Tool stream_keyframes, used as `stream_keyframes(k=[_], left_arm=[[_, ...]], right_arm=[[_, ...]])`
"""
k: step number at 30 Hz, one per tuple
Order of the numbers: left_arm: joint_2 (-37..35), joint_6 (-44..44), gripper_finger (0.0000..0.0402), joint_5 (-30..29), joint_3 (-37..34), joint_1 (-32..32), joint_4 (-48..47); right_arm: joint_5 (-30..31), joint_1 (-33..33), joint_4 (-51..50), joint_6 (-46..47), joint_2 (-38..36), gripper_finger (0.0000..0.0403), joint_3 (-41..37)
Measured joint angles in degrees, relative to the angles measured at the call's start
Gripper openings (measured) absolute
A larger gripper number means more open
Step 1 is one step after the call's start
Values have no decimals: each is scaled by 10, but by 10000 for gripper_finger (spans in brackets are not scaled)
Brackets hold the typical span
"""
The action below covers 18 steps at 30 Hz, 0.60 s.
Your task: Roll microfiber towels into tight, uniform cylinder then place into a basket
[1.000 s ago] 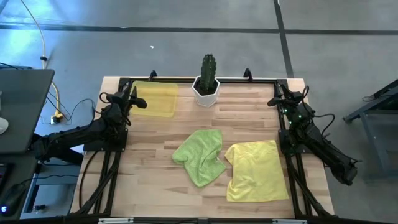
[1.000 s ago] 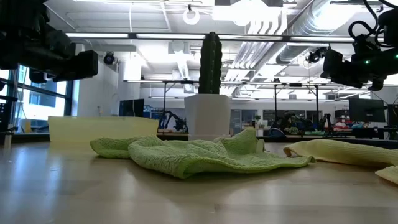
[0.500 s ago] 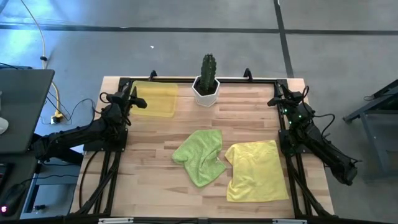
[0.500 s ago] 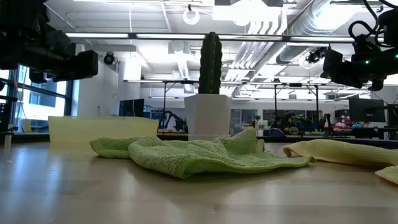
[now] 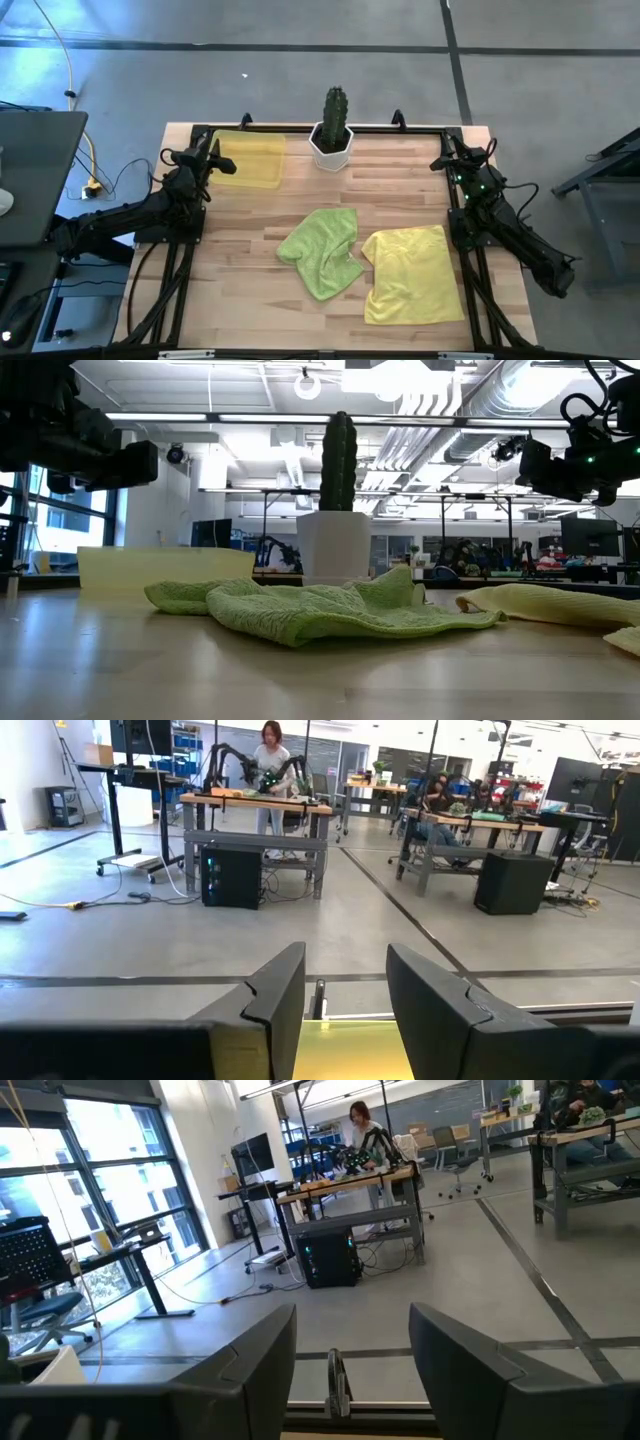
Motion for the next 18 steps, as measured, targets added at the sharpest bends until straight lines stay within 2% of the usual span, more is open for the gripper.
stream_keyframes(k=[8, 14, 18], left_arm=[[0, -9, 131, 0, 0, 0, 0], [0, -122, 131, 5, 0, 0, 0], [0, -170, 131, 51, 0, 0, 0]], right_arm=[[0, 0, 0, 0, 0, 188, 0], [0, 0, 0, 0, 0, 188, 0], [0, 0, 0, 0, 0, 188, 0]])
